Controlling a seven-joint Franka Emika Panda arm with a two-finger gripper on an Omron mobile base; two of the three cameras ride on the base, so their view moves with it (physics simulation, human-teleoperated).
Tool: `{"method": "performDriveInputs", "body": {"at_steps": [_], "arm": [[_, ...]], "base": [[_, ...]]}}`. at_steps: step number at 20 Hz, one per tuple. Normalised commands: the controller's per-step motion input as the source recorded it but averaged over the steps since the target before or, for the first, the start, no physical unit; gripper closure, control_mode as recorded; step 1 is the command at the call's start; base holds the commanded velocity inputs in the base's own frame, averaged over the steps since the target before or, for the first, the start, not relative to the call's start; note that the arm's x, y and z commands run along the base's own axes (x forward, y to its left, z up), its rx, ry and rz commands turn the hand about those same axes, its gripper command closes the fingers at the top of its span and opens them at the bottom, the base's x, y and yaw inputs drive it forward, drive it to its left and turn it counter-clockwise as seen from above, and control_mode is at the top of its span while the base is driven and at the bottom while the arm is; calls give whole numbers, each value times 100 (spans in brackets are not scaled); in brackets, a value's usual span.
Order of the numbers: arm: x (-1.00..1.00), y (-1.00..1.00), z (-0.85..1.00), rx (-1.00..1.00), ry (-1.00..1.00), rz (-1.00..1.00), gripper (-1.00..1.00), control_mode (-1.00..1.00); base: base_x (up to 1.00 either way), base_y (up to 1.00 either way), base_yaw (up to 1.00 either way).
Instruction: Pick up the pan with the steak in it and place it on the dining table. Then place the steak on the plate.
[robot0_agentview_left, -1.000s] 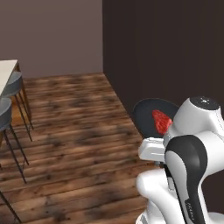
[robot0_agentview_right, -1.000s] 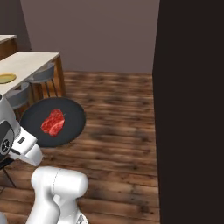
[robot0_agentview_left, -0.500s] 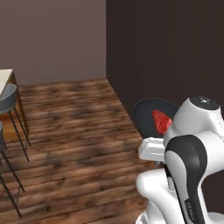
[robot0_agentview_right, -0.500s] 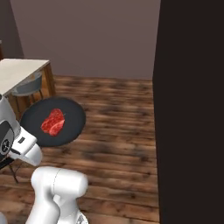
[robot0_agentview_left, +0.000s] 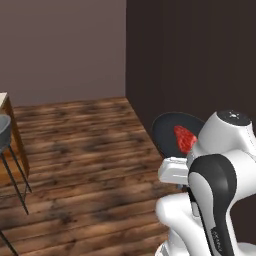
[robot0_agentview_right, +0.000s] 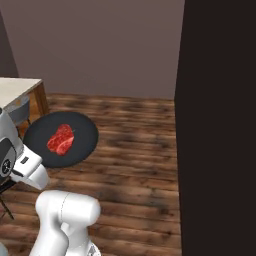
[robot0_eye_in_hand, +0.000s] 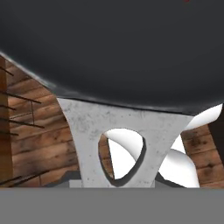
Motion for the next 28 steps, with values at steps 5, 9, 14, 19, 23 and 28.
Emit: {"method": "performDriveInputs", "body": {"at_steps": [5, 9, 14, 19, 23, 28], "arm": [[0, 0, 0, 0, 0, 0, 100, 100], [0, 0, 0, 0, 0, 0, 100, 100], [0, 0, 0, 0, 0, 0, 100, 100], [0, 0, 0, 0, 0, 0, 100, 100], [0, 0, 0, 0, 0, 0, 100, 100], [0, 0, 0, 0, 0, 0, 100, 100]], "base": [[100, -21, 0], [100, -16, 0], [100, -5, 1], [54, 0, 29], [-2, 0, 50], [-2, 0, 50]]}}
